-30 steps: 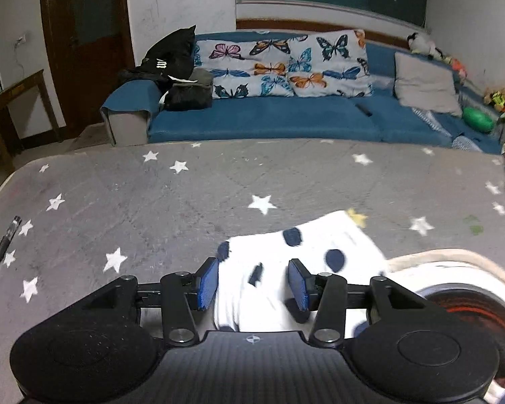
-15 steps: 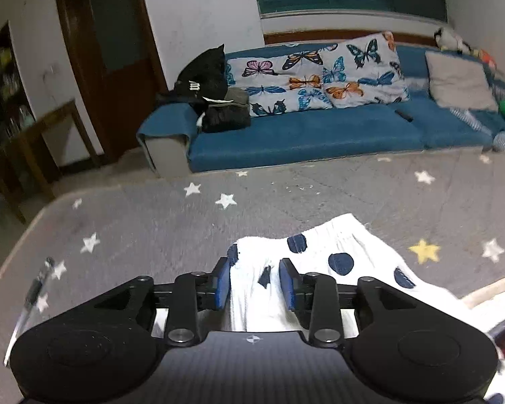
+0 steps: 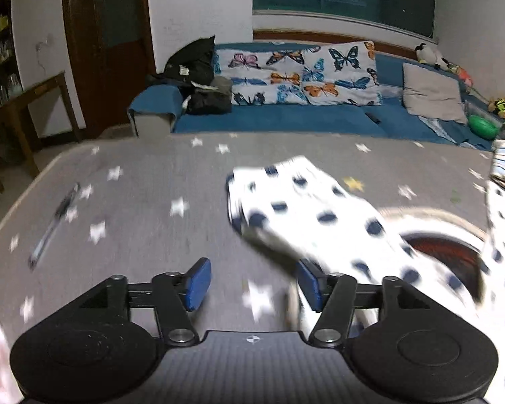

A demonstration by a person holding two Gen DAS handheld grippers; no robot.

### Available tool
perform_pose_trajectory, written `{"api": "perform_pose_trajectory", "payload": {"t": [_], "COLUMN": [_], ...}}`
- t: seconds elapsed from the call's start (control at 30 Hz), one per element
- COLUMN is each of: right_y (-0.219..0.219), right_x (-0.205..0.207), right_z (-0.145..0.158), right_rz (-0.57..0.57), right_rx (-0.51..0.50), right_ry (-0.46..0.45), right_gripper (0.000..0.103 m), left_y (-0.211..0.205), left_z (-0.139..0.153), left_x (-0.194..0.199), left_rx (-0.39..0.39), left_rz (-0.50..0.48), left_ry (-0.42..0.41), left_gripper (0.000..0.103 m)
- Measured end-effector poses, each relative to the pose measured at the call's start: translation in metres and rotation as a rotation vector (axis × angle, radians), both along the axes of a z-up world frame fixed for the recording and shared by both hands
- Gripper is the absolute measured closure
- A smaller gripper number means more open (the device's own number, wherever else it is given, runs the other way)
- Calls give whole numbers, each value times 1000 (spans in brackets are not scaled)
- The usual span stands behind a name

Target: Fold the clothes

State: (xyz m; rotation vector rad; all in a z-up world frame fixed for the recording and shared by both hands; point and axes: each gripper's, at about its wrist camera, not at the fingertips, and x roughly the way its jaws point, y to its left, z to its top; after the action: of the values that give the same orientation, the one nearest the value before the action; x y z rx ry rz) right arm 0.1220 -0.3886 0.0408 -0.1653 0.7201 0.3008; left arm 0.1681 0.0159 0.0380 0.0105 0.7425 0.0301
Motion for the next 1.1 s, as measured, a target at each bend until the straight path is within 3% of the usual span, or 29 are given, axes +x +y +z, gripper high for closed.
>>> {"api": "perform_pose_trajectory", "payload": {"t": [0.17, 0.43, 0.7, 1.0, 1.03, 1.1], "right_y": [19, 46, 76, 104, 104, 104], "right_x": [-48, -122, -181, -221, -223, -225], "right_z": [3, 7, 18, 7, 6, 2], "right_rz": [77, 185, 311, 466, 469, 466], "right_rx": [27, 55, 60, 13, 8, 5], "right_ry": [10, 6, -21, 7, 15, 36], "right_gripper": [42, 42, 42, 42, 42, 42], "left_y": [-3, -12, -16, -30, -32, -34], "left_z": [3, -1, -2, -17, -17, -16], "left_x": [-49, -121, -155, -170, -172, -176], "left_rx": [-37, -82, -155, -176, -173, -180], "left_rz": [-9, 0, 27, -15, -21, -17], "left_ry": [12, 32, 16, 48, 44, 41], "left_gripper": [31, 31, 34, 81, 92, 96]}}
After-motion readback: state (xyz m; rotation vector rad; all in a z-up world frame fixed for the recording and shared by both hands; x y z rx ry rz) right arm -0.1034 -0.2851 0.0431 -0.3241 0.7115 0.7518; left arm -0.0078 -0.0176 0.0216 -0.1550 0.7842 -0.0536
